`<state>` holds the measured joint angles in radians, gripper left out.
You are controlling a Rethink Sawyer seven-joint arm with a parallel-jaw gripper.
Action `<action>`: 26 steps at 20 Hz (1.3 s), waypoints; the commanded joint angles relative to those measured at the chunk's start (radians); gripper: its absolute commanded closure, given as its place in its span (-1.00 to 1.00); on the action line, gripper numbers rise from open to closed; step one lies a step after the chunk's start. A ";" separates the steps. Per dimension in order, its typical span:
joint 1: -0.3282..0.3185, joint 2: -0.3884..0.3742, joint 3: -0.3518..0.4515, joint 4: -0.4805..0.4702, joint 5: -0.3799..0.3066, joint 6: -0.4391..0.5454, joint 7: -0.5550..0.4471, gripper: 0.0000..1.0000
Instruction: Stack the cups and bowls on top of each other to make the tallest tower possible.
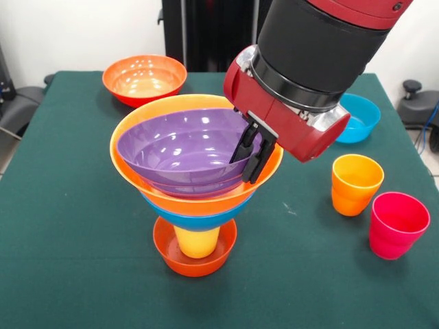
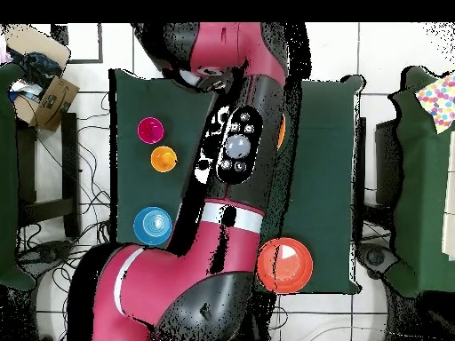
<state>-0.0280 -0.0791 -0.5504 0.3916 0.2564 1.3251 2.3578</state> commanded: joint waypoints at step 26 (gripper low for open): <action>-0.010 0.030 0.060 0.006 -0.043 0.072 -0.150 1.00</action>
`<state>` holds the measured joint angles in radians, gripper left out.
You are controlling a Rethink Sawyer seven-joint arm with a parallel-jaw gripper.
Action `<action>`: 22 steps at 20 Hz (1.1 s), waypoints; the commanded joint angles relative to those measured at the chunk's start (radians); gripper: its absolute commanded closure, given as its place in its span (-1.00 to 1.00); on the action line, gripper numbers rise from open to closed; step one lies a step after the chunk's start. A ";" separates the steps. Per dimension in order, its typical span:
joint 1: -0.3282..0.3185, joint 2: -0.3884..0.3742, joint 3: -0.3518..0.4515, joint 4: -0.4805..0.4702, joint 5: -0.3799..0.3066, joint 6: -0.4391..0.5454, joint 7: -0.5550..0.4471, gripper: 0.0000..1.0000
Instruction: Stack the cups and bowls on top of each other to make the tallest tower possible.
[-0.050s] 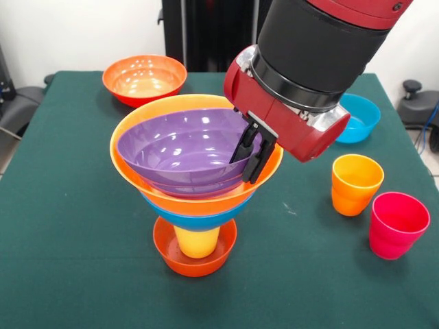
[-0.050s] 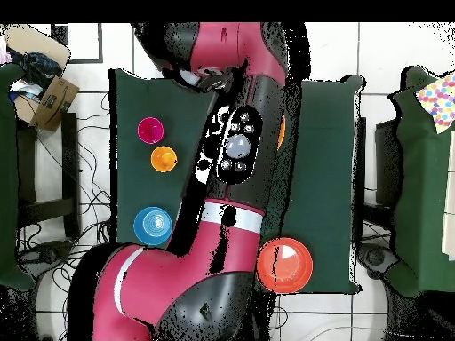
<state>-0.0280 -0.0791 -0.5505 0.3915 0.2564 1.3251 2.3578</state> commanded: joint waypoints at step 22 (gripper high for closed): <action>-0.014 0.042 0.040 -0.023 -0.049 0.132 -0.171 -1.00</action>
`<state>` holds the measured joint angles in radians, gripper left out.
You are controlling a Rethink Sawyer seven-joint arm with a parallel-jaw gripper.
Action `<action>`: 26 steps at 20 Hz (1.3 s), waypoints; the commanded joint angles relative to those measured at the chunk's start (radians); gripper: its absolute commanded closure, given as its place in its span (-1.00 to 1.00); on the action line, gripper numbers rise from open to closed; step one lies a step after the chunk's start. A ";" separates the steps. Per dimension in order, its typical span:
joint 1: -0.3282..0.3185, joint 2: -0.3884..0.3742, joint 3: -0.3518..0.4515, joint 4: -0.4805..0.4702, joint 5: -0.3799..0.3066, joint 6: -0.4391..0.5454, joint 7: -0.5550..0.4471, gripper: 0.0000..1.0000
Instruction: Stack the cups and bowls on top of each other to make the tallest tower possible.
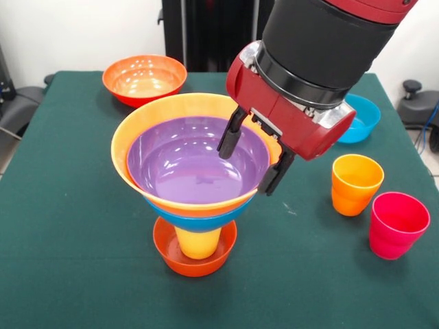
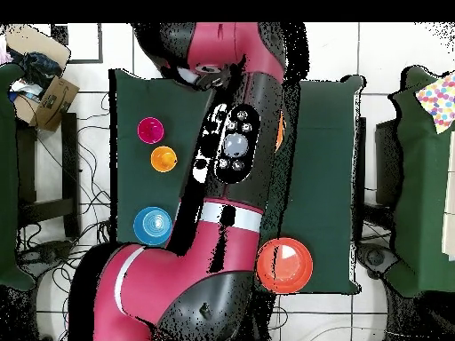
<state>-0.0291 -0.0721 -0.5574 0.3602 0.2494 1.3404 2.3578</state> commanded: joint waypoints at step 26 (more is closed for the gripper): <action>-0.002 -0.023 0.059 0.023 -0.014 0.169 -0.129 -1.00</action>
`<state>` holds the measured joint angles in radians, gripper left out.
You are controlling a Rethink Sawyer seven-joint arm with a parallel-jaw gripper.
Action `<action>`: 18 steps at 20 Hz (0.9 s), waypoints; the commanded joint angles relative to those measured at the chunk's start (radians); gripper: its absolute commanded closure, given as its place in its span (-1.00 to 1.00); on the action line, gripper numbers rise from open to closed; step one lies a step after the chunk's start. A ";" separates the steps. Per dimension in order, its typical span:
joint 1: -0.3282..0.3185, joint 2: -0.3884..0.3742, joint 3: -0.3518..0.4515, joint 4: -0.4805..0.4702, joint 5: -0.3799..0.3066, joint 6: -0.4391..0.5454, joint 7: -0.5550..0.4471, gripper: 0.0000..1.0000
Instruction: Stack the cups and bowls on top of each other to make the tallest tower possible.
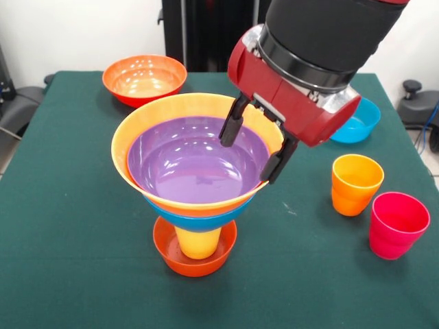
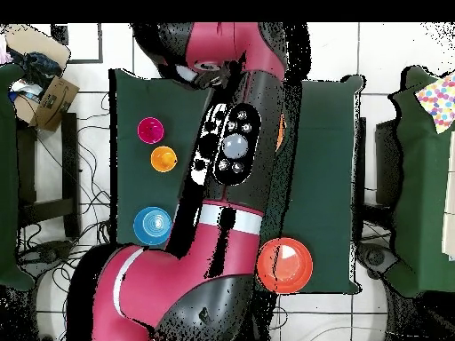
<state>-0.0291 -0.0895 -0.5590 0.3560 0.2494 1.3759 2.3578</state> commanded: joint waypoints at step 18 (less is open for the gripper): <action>0.044 -0.018 0.080 0.069 0.021 0.113 0.025 -1.00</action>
<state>-0.0157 -0.0987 -0.5583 0.3565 0.2598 1.4052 2.3578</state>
